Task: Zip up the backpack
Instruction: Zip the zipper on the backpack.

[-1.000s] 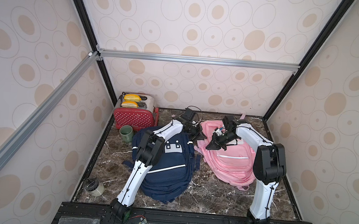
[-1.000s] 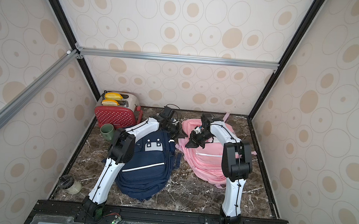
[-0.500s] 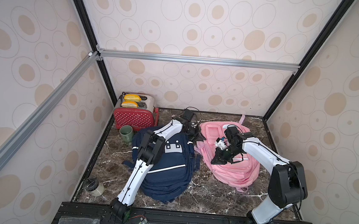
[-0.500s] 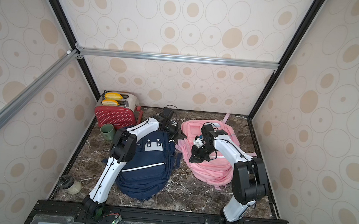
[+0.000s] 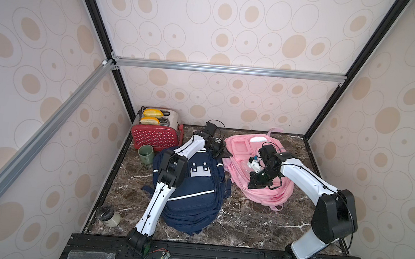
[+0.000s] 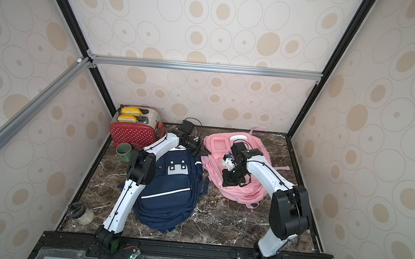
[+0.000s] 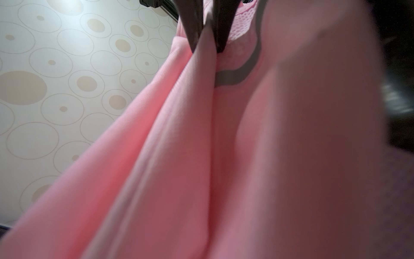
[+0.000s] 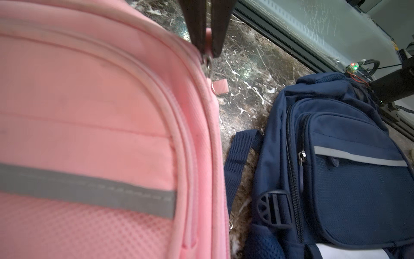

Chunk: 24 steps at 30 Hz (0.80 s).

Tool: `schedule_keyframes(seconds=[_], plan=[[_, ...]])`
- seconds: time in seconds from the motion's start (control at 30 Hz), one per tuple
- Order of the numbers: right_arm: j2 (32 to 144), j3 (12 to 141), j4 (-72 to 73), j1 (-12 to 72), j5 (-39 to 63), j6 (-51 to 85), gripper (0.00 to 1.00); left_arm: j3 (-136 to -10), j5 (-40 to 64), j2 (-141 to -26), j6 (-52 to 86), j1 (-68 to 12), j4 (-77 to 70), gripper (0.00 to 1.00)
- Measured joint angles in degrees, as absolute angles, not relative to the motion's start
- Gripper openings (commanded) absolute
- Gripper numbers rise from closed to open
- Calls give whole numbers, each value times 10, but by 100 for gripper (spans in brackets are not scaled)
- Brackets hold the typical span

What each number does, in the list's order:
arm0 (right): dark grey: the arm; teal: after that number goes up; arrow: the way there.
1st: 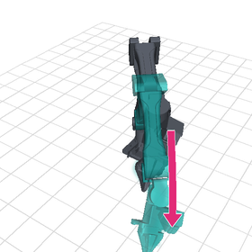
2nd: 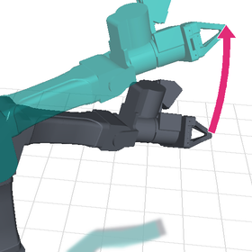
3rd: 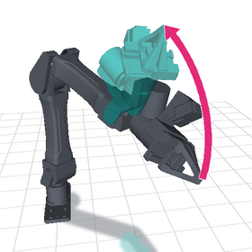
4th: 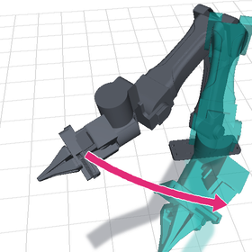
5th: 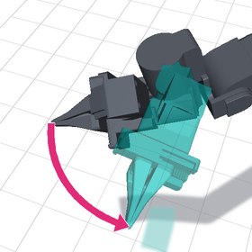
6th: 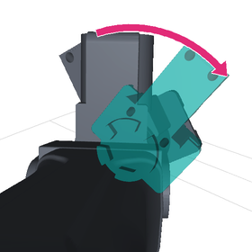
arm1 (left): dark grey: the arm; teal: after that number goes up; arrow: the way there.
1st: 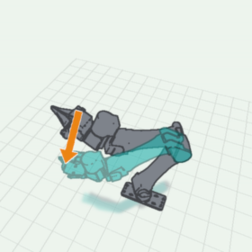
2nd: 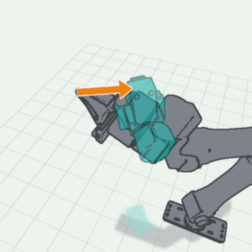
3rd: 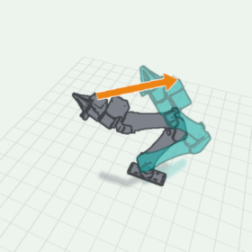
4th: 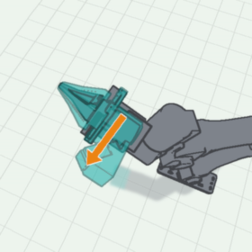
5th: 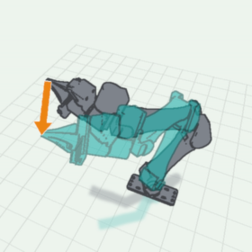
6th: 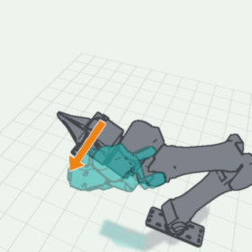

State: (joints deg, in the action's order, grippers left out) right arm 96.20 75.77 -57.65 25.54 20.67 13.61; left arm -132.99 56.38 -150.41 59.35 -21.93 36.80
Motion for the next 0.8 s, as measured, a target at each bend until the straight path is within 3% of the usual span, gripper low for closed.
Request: schedule_keyframes(seconds=[0.07,0.17,0.43,0.6,0.8], plan=[[984,783,-596,258,211,135,0,-1303,543,-1487,585,-212,352,34],[1005,804,-648,260,215,135,0,-1244,496,-1444,573,-183,318,43],[1011,808,-715,263,238,141,0,-1064,436,-1269,537,-117,297,44],[1011,808,-708,263,250,144,0,-947,445,-1191,551,-172,276,44],[1008,798,-689,263,258,142,0,-927,463,-1157,571,-258,254,44]])
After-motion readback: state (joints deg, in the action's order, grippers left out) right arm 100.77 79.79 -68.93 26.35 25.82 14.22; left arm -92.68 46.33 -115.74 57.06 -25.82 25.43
